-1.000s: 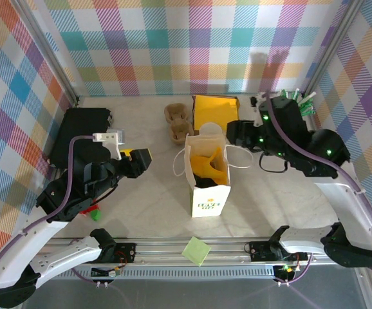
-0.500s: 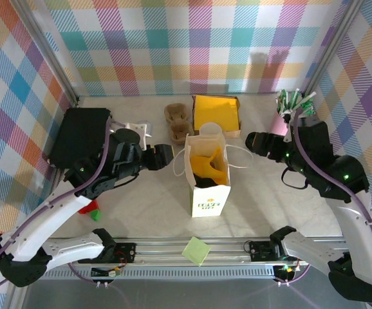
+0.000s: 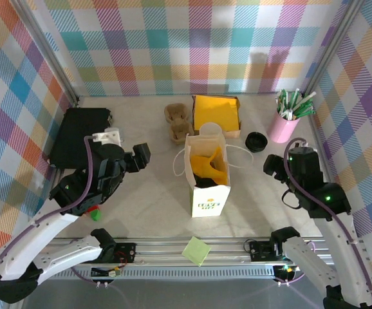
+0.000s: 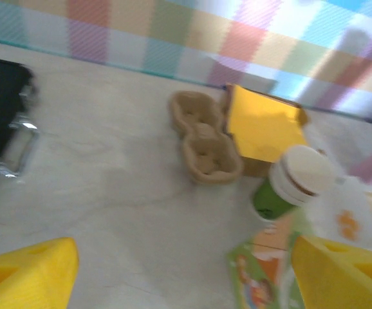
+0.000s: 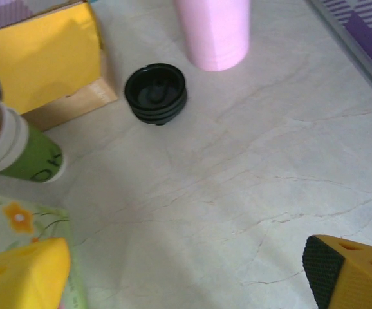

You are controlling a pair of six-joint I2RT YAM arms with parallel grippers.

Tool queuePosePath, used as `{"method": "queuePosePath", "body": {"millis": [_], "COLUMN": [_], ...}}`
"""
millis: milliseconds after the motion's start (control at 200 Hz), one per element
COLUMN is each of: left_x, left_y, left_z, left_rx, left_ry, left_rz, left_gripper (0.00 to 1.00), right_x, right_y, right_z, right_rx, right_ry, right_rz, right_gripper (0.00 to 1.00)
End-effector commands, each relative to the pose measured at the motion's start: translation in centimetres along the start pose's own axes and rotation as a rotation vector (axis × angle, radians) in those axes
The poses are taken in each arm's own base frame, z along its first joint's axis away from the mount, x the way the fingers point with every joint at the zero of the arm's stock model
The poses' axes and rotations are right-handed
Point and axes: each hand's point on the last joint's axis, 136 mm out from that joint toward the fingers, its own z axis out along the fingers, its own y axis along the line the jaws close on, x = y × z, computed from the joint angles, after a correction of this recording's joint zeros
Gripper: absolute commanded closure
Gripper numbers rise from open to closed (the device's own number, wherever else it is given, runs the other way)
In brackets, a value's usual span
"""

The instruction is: Pack the takeout coffee

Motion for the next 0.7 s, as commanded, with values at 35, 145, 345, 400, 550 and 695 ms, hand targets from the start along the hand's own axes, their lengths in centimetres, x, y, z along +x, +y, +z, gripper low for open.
{"method": "queuePosePath", "body": {"millis": [35, 145, 345, 400, 550, 695], "left_x": [-1.1, -0.8, 0.5, 0.8, 2.8, 5.4], "left_y": [5.3, 8.6, 13.3, 14.3, 17.3, 19.6], "left_z": [0.6, 1.4, 3.8, 4.5, 6.1, 7.8], "left_rx": [-0.225, -0.346, -0.511, -0.537, -0.597, -0.616], "left_ry": [-0.105, -0.134, -0.186, -0.203, -0.209, -0.18], "left_rz": [0.067, 0.076, 0.109, 0.104, 0.084, 0.06], "left_gripper": [0.07, 0.02, 0.0, 0.0, 0.0, 0.0], "right_x": [-1.0, -0.3, 0.5, 0.7, 1.0, 1.4], "right_y": [-1.0, -2.0, -3.3, -3.4, -3.1, -2.3], "right_z": [1.9, 4.3, 8.6, 9.7, 12.4, 14.6], "right_rx": [0.035, 0.087, 0.116, 0.116, 0.108, 0.072], "right_ry": [-0.118, -0.139, -0.205, -0.231, -0.281, -0.301], "right_rz": [0.044, 0.033, 0.045, 0.026, -0.065, -0.151], "right_gripper": [0.04, 0.01, 0.01, 0.01, 0.01, 0.01]}}
